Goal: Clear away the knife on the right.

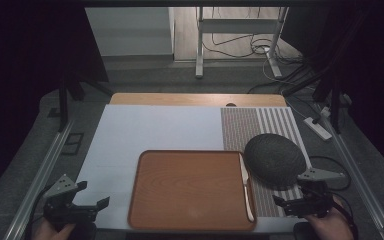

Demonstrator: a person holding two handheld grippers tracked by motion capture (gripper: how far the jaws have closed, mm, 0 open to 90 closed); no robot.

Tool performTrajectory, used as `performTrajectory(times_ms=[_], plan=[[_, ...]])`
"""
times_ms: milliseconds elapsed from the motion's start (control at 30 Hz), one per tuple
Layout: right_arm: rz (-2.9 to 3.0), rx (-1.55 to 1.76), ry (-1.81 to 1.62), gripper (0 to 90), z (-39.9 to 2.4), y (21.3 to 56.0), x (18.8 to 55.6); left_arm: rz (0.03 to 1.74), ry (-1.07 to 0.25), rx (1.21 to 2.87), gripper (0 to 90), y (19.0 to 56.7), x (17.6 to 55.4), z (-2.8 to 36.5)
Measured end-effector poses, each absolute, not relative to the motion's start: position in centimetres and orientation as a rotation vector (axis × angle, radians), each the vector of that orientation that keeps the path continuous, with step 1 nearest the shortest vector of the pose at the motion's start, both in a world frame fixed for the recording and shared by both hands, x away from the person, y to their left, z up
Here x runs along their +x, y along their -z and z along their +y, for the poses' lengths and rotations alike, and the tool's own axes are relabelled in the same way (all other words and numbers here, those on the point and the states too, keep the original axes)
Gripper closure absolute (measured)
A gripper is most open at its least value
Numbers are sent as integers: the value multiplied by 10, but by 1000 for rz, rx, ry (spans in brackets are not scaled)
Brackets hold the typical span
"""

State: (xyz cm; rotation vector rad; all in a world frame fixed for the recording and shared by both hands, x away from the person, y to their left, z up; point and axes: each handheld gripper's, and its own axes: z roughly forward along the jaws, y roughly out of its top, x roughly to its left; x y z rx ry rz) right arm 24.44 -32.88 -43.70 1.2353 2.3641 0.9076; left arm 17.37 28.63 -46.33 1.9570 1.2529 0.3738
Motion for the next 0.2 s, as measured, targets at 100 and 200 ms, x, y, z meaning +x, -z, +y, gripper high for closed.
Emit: performTrajectory(times_ms=[100, 200], plan=[[2375, 1234, -886, 0, -328, 438, 244, 1253, -373, 1956, 38, 463, 174, 286], [2379, 1229, -875, 0, -328, 438, 244, 1254, -372, 1957, 38, 463, 175, 285]])
